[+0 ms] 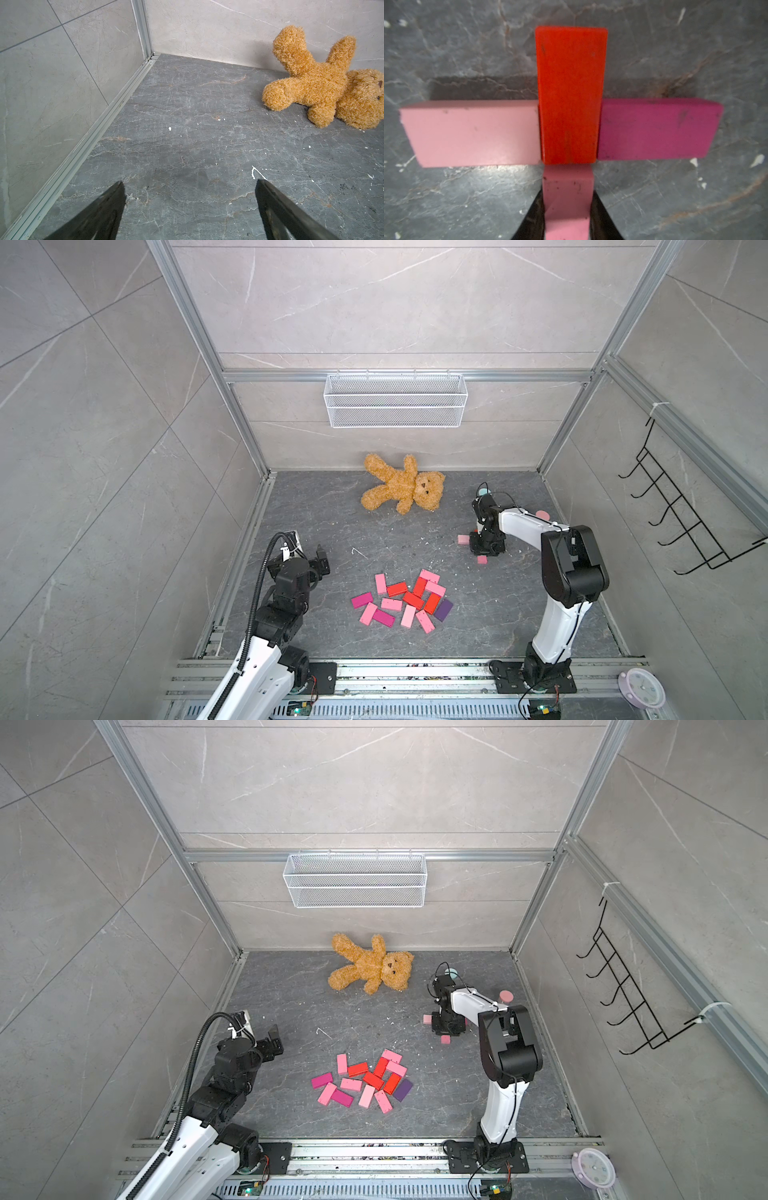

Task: Assemble the letter t with building blocks
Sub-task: Assemble the building block at the center of the board.

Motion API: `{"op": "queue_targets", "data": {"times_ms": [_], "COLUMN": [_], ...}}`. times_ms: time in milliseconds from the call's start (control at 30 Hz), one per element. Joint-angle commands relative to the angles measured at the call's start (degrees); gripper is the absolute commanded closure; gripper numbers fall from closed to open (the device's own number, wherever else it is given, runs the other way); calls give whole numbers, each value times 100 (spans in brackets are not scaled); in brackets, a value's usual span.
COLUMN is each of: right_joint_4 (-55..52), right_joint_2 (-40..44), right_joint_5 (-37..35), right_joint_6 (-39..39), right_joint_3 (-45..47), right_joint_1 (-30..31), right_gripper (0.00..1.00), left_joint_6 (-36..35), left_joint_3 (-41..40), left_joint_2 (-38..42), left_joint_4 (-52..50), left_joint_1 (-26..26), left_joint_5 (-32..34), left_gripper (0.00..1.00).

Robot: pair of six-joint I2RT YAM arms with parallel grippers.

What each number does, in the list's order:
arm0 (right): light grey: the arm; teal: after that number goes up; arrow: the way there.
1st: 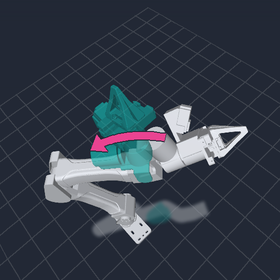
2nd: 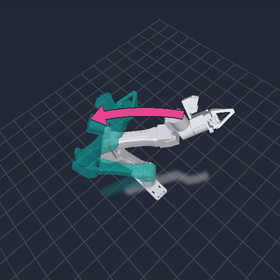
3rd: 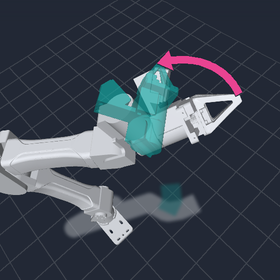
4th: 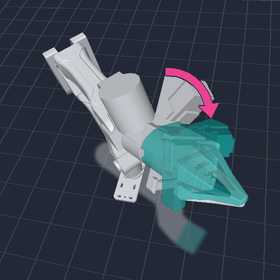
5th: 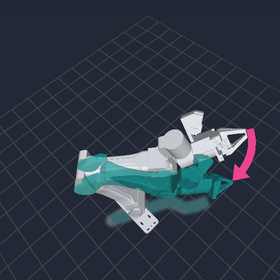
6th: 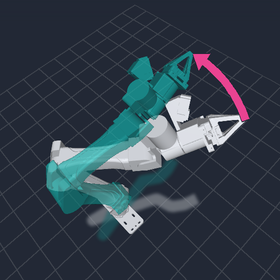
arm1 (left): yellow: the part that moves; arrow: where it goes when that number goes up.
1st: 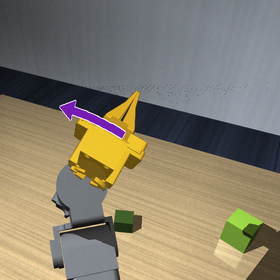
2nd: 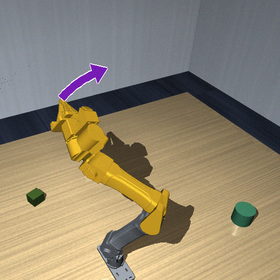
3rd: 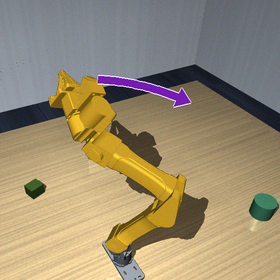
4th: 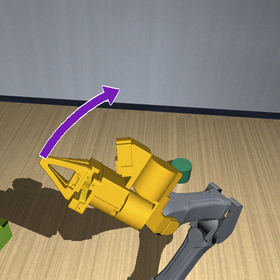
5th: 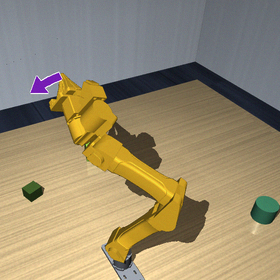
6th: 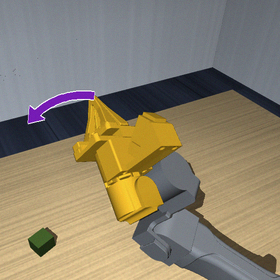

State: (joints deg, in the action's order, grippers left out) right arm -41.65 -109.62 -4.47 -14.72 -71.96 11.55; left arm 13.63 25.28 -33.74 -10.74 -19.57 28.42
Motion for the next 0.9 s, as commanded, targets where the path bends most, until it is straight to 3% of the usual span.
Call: {"op": "queue_targets", "data": {"times_ms": [0, 867], "right_joint_4": [25, 142], "right_joint_2": [-77, -24], "right_joint_5": [-222, -81], "right_joint_6": [66, 105], "right_joint_3": [17, -7], "right_joint_1": [-31, -34], "right_gripper": [68, 68], "left_joint_6": [-101, -125], "left_joint_3": [236, 254], "left_joint_2": [27, 7], "left_joint_4": [54, 81], "left_joint_1": [-21, -41], "left_joint_5": [145, 146], "left_gripper": [0, 0]}}
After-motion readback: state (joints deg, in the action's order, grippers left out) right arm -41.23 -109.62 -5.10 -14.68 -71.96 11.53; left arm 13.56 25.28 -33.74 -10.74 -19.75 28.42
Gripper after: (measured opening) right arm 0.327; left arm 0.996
